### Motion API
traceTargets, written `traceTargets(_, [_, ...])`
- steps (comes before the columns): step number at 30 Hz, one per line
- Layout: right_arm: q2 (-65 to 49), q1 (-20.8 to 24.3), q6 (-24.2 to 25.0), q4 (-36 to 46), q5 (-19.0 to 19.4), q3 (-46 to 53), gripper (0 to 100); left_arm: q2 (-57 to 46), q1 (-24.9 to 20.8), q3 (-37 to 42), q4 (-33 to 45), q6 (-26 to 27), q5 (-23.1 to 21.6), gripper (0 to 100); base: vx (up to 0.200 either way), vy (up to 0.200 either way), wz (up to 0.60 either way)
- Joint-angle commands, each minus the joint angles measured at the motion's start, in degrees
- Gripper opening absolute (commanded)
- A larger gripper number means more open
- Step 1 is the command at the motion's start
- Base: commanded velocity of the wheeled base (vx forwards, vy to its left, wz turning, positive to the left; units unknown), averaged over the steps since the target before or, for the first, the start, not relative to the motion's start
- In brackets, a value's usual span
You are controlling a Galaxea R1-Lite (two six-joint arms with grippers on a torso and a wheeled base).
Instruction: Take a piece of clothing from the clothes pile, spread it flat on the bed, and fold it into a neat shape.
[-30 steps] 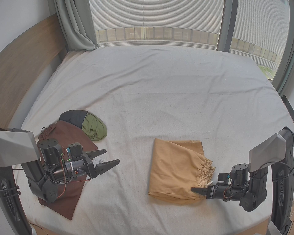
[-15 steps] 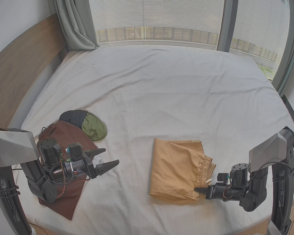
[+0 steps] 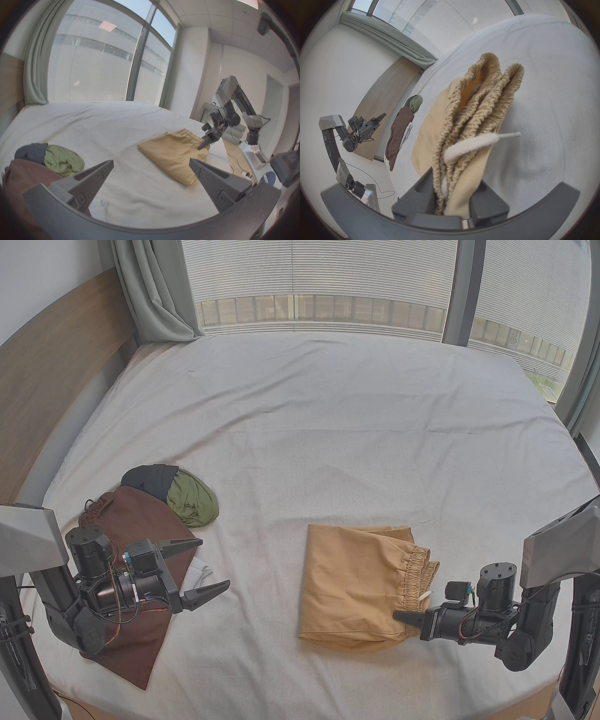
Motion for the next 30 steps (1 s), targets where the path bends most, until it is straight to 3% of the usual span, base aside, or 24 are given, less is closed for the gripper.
traceTargets(1, [-1.9,0.2,0.0,-0.1,0.0,0.1,0,0.1,0.9,0.1,0.0,0.6,-0.4,100,0.0,0.0,0.0])
traceTargets(15, [-9.7,2.2,0.7,-0.1,3.2,0.0,0,-0.2,0.9,0.3,0.0,0.6,-0.5,100,0.0,0.0,0.0])
traceTargets(30, [-15.5,3.6,6.6,0.1,6.3,-5.7,0,-0.5,0.6,0.4,0.0,0.3,-0.4,100,0.0,0.0,0.0])
